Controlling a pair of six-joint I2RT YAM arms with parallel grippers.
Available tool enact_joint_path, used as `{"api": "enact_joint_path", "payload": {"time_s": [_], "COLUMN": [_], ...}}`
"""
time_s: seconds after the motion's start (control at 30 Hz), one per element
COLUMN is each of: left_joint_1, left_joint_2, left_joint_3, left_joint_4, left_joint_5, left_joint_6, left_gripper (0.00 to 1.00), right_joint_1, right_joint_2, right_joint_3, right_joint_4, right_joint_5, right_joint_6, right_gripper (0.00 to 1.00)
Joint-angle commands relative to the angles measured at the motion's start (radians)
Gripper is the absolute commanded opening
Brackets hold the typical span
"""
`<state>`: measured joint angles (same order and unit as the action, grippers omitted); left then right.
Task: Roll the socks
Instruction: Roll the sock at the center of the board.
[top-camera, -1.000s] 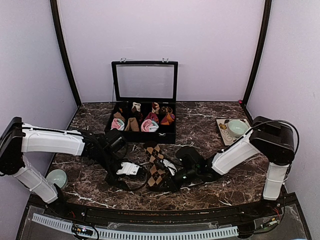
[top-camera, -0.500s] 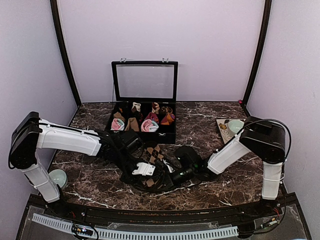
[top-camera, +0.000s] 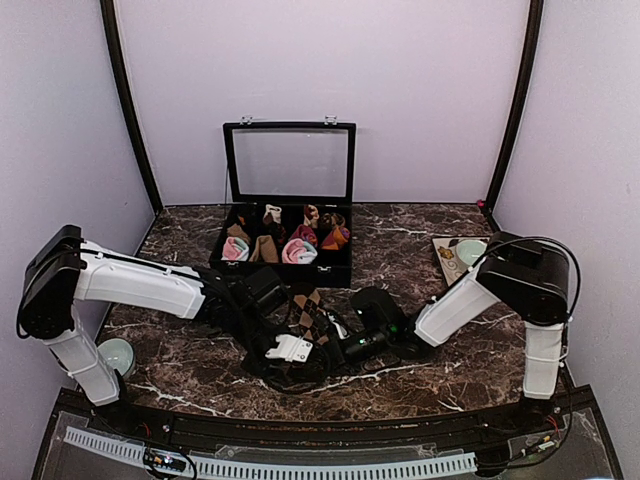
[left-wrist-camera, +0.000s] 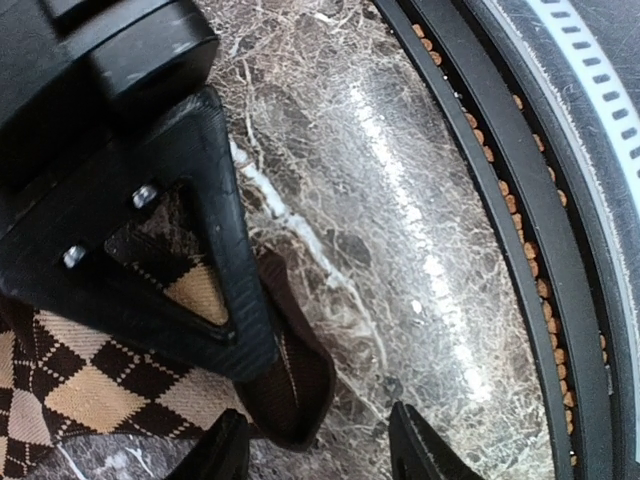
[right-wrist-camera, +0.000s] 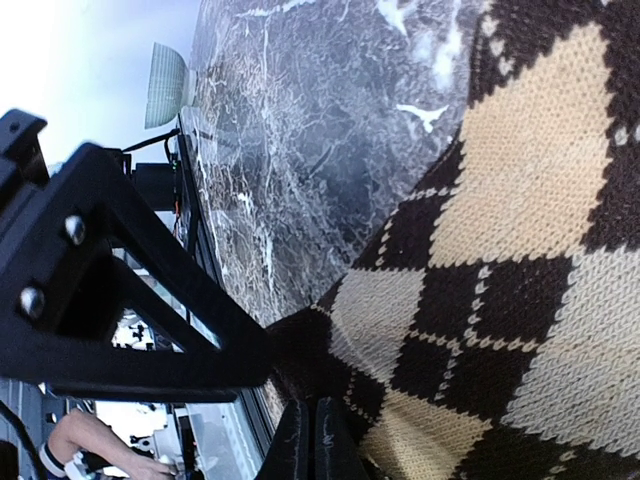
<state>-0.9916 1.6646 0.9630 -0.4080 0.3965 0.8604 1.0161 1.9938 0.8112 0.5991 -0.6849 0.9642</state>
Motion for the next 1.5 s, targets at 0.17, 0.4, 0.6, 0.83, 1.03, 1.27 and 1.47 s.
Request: {"api": "enact_joint_path", "payload": {"time_s": [0.17,0.4,0.6,0.83,1.03,1.27,1.47], "left_joint_1": [-0.026,-0.028,-0.028,-0.028,-0.028,-0.03,-0.035], "left_joint_2": [0.038,0.009,-0.006,0.031,0.037,0.051,0.058], "left_joint_3": [-0.014,-0.049,-0.073,-0.025,-0.022,0.003,0.019], "left_joint_4": [0.063,0.03,0.034,0.107,0.1,0.073,0.059], "left_joint_5": [-0.096,-0.084,-0.068,-0.126,-0.127,-0.079,-0.066], "left_joint_6": [0.035,0.038,0.028,-0.028,-0.023,-0.036,-0.064], "left_gripper": [0.49,0.51,0.58,0.51,0.5,0.47,0.4], "right_joint_1": [-0.008,-0.011,-0.012,-0.012,-0.013,-0.011,-0.011], "right_joint_2": [0.029,0.038,0.05,0.053,0.053,0.057,0.055], "right_joint_3": [-0.022,-0.052,-0.058,-0.047,-0.042,-0.047,-0.049], "right_joint_4": [0.13,0.154,0.175,0.185,0.183,0.209,0.211], "right_joint_5": [-0.018,-0.021,-0.026,-0.028,-0.04,-0.041,-0.037], "right_joint_6": [0.067,0.07,0.074,0.083,0.079,0.09,0.086], "right_gripper": [0.0,0.0,0.0,0.0,0.0,0.0,0.0]}}
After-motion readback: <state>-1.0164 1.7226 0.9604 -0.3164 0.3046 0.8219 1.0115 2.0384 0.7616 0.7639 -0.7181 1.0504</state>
